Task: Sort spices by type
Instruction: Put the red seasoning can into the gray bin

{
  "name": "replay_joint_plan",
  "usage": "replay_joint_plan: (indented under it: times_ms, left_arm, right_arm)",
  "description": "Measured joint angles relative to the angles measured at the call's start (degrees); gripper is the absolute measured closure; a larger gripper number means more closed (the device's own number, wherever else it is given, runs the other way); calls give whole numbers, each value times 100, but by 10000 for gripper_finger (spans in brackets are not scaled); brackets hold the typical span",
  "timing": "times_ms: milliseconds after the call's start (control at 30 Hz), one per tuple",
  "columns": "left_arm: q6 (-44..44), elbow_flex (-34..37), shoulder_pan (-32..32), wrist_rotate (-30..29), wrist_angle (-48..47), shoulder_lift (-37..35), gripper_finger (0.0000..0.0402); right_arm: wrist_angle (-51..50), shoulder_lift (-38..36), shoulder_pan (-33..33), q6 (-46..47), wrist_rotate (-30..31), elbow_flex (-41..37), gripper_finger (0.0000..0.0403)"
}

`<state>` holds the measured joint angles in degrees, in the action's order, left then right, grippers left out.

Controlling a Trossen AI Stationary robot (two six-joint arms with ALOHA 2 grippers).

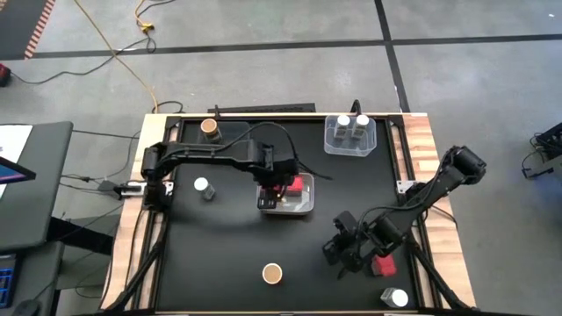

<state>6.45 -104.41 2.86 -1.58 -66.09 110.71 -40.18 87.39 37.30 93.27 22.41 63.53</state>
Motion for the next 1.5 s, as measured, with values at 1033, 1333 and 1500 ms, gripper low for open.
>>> replay_joint_plan:
  times_ms: [1033, 1333, 1500]
  left_arm:
    - [344, 273, 428, -115, 461, 581, 184]
    - [-23, 267, 429, -110, 399, 728, 171]
    - [-171, 267, 430, -113, 443, 730, 158]
  right_arm:
    - [-106, 2, -111, -33, 0, 0, 379]
    - [-122, 2, -111, -30, 0, 0, 379]
    - [-120, 2, -111, -30, 0, 0, 379]
